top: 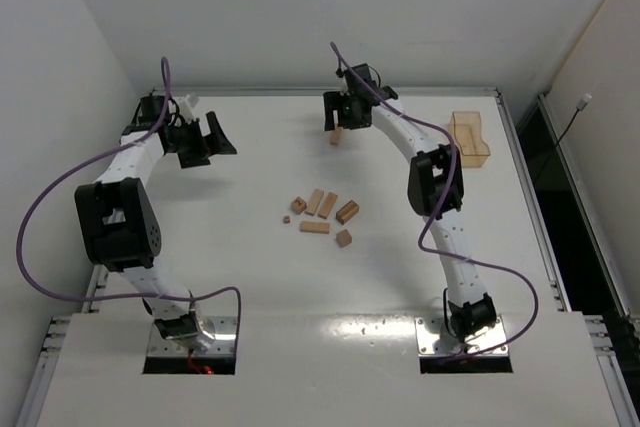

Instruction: Build the wood block tower

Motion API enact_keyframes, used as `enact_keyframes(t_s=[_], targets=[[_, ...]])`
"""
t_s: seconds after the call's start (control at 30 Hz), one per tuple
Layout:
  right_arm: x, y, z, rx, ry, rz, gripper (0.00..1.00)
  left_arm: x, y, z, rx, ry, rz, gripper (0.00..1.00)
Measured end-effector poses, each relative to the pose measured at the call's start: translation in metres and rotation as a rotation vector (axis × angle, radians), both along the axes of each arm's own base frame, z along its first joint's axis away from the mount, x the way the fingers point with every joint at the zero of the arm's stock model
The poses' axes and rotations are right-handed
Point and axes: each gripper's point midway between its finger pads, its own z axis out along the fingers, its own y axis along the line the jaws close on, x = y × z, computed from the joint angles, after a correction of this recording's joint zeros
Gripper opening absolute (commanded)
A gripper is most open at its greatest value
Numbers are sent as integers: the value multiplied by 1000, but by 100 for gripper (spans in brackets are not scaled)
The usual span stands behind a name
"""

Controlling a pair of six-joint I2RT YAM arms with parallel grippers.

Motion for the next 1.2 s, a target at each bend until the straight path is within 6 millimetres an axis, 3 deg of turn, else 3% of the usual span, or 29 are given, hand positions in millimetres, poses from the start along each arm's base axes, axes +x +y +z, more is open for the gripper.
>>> enact_keyframes(t_s=[0.37, 0.6, 0.63, 0.73, 0.87, 1.0, 1.07, 1.2], targets=[[6, 1, -24, -59, 8, -166, 63, 1, 0, 1, -4, -2, 7, 100], [9, 4, -60, -81, 38, -211, 60, 2, 0, 1, -10, 0, 13, 100], [10, 6, -57, -71, 32, -215, 60, 2, 0, 1, -9, 0, 13, 100], [11, 7, -58, -62, 35, -238, 42, 2, 0, 1, -9, 0, 14, 100], [10, 6, -60, -58, 41, -255, 25, 2, 1, 1, -10, 1, 18, 100], [10, 6, -61, -51, 45, -266, 13, 2, 4, 1, -13, 2, 26, 100], [10, 5, -62, -51, 45, -271, 1, 2, 5, 2, -13, 1, 29, 100], [10, 0, -62, -51, 46, -282, 0, 3, 8, 3, -13, -1, 36, 100]])
